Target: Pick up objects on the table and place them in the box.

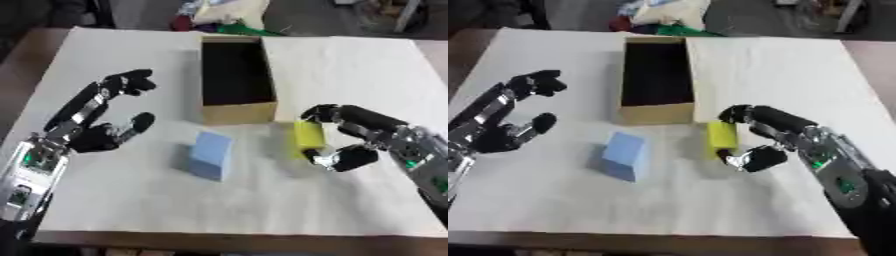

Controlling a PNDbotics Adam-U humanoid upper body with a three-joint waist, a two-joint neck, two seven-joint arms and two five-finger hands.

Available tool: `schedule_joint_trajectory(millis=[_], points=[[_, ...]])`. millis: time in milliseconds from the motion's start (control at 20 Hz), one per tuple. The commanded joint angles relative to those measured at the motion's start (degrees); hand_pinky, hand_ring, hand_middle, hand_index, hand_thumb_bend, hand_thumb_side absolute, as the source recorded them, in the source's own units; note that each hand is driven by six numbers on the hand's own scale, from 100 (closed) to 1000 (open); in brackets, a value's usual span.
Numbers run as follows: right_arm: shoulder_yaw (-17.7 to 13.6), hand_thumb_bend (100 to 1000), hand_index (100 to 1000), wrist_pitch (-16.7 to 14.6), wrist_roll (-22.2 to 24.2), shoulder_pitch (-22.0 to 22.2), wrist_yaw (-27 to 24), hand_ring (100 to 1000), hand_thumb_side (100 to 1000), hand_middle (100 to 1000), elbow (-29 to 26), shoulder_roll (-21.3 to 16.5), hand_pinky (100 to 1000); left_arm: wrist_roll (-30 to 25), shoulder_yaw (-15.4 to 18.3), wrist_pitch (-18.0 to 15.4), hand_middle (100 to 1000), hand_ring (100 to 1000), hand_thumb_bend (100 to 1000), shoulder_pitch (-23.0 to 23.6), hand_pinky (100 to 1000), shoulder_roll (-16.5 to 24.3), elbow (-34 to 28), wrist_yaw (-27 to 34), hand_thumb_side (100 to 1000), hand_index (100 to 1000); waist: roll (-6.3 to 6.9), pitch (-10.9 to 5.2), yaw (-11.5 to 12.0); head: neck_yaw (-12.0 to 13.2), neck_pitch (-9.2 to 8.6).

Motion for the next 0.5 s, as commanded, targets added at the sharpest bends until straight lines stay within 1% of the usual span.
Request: schedule_joint_trajectory(millis=[50,250,350,500], points=[[-1.59,100,592,0.79,-0.20,-2.68,-0.48,847,500,877,-2.88,-1.99,838,-0.18,0.32,-0.09,762,836,452,-0.30,832,1.18,-0.52,0.38,788,955,0.12,-1.05,-0.05,0.16,0.28],[-2.48,100,597,1.33,0.24,-6.95,1.43,852,498,882,-2.17,-0.58,845,-0.49,-0.01,-0.19,763,836,452,-0.30,832,0.99,-0.48,0.54,789,955,0.27,-1.32,0.22,0.05,0.48],[-2.89,100,601,1.35,0.34,-9.08,3.00,855,499,885,-0.69,0.98,848,-0.69,-0.23,-0.26,763,836,452,-0.35,832,0.83,-0.45,0.65,790,955,0.40,-1.45,0.46,-0.03,0.61],[-3.66,100,605,1.21,0.17,-12.44,5.66,857,498,887,2.44,4.33,850,-1.12,-0.69,-0.41,763,836,452,-0.64,832,0.58,-0.44,0.85,790,955,0.57,-1.59,0.94,-0.35,0.81]])
